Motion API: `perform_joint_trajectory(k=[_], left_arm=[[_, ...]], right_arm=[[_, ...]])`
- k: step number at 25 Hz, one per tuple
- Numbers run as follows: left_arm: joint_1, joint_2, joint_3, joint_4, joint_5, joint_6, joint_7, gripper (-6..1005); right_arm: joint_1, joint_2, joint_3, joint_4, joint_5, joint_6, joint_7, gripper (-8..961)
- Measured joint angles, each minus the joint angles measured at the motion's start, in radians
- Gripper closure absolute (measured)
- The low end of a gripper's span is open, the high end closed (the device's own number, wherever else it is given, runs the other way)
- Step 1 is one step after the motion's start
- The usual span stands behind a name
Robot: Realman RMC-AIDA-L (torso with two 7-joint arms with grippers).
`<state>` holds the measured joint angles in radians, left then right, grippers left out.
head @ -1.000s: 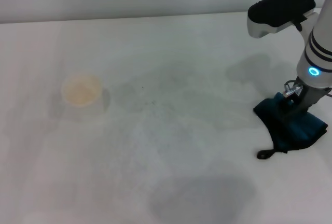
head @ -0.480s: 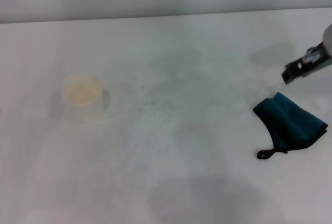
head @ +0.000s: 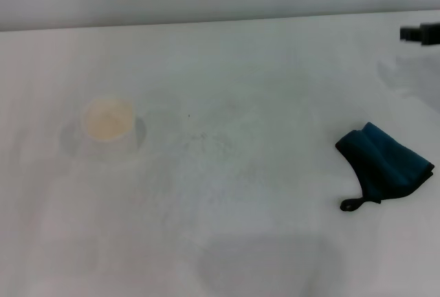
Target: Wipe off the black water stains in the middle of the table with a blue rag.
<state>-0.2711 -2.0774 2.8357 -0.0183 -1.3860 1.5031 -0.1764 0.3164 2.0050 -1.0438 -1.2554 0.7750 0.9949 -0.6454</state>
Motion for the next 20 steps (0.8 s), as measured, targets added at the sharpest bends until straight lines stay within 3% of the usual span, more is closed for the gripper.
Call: perform_joint_trajectory(k=[4, 8, 13, 20], left_arm=[[0.012, -0.001, -0.003, 0.0, -0.005, -0.004, -0.001, 122], [0.013, -0.002, -0.004, 0.022, -0.006, -0.006, -0.001, 123], [0.015, -0.001, -0.004, 0.033, -0.006, -0.006, -0.002, 123], [0.018, -0.001, 0.004, 0.046, 0.0, -0.008, -0.001, 123]], right_arm=[[-0.008, -0.001, 0.134, 0.187, 0.319, -0.077, -0.336, 548], [-0.009, 0.0, 0.3, 0.443, 0.629, -0.067, -0.739, 548], [-0.009, -0.002, 0.4, 0.676, 0.855, -0.029, -1.125, 549], [-0.011, -0.001, 0.572, 1.055, 1.157, 0.245, -1.829, 550]])
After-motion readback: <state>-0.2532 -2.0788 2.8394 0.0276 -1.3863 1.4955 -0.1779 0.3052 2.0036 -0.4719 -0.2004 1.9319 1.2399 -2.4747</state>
